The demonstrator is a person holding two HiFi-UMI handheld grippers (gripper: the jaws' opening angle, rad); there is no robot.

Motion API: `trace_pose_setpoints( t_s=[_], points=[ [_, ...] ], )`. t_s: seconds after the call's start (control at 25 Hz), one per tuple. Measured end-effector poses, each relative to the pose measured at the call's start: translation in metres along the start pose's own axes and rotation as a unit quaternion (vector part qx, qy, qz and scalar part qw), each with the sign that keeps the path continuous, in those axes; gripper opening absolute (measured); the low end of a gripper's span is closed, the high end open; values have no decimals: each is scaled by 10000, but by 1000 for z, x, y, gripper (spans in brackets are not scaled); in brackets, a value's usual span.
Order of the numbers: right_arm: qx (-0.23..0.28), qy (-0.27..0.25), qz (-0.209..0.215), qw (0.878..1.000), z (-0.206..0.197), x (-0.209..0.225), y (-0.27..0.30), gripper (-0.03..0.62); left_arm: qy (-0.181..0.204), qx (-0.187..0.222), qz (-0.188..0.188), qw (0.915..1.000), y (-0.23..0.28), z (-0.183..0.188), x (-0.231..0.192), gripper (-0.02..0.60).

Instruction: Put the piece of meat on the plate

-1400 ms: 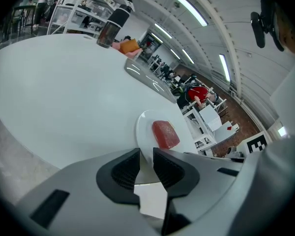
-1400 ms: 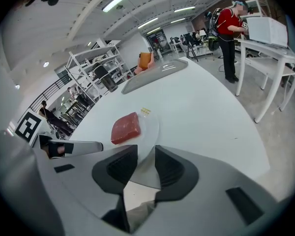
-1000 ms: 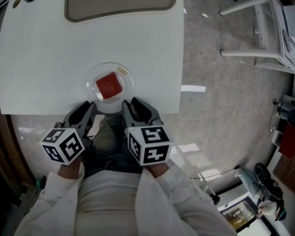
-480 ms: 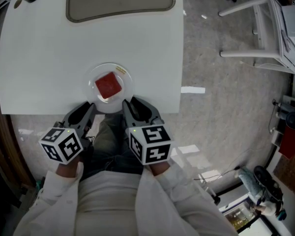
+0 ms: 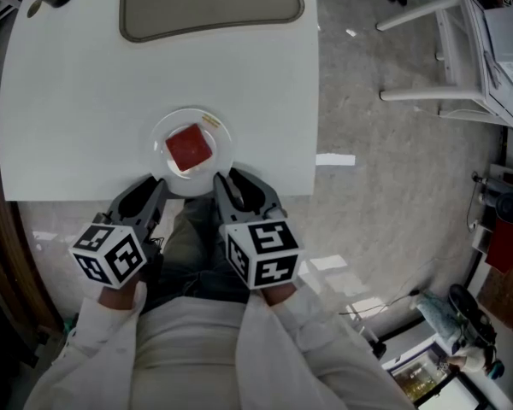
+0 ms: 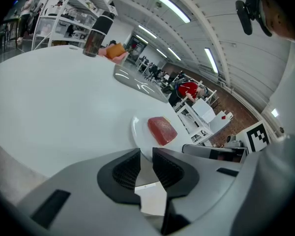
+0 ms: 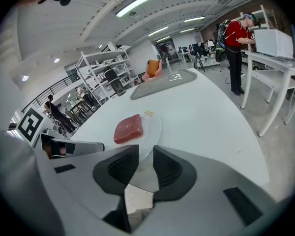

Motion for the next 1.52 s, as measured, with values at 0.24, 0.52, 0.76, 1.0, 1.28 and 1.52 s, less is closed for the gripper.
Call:
trace_pose_setpoints(
  t_s=[0.24, 0.52, 0.76, 1.0, 1.28, 1.52],
  points=[
    [171, -104, -66, 9998, 8, -16, -3, 100, 119, 107, -68, 9998, -13, 10, -4, 75],
    [281, -61, -136, 9995, 18, -26, -2, 98, 295, 68, -193, 9994, -17, 25, -11, 75],
    [456, 9, -246, 9987, 31, -30, -3, 98, 452, 136, -278, 9985, -20, 44, -8, 75],
    [594, -93, -278, 9978, 50, -30, -1, 98, 525, 194, -294, 9980, -17, 63, -6, 75],
    [616, -97, -153, 9979, 82, -10, 12, 98, 535, 251, -265, 9979, 3, 93, -1, 75],
    [644, -126, -124, 9978, 121, 9, 27, 98, 496, 381, -271, 9977, 28, 129, 3, 75]
  ],
)
Point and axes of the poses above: the fingertips, and each gripper's own axes: y forward along the fingers, x to its right, z out of its top, the point moved 8 cm from there along -y, backward along the fingers, and after that the axes turned 2 degrees about -x, right-handed, at the moved point
